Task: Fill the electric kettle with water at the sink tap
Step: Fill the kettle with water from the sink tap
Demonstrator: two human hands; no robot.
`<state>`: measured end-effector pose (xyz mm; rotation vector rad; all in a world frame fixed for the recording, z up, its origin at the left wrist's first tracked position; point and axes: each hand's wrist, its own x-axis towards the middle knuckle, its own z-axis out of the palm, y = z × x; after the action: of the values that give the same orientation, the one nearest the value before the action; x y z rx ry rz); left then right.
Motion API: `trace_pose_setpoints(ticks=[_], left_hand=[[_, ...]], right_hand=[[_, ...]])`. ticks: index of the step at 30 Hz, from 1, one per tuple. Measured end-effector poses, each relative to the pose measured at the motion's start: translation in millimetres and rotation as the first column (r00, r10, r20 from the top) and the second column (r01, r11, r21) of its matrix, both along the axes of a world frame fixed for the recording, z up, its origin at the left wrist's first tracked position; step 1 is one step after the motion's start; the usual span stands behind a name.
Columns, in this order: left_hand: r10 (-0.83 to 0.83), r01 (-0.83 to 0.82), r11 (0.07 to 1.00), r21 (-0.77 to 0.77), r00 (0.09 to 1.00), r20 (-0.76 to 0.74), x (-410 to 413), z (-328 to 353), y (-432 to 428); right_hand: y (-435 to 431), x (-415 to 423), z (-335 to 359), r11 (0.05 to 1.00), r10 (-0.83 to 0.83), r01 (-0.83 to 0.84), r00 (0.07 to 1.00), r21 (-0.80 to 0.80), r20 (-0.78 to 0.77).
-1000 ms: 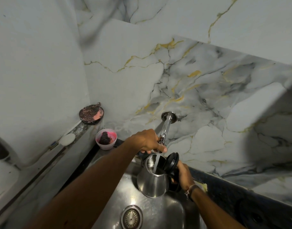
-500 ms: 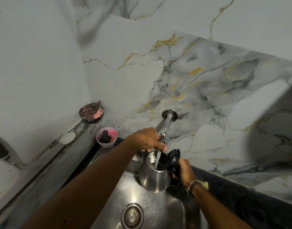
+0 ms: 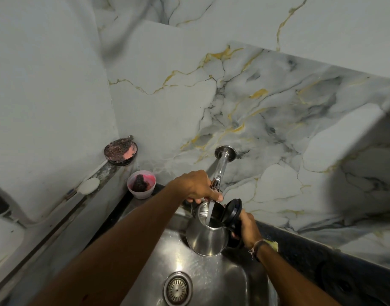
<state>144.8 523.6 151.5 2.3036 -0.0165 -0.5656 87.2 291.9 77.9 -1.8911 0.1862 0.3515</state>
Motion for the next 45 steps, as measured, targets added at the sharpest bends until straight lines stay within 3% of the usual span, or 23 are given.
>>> trace_pose_setpoints(ticks=[45], left_hand=[[-0.002,0.001,1.0,-0.024,1.0,-0.017,1.8,-3.0,0.9]], right_hand=[[-4.0,3.8,-0.1,0.999,0.04,-0.041,0.997,-0.017,-0.065]])
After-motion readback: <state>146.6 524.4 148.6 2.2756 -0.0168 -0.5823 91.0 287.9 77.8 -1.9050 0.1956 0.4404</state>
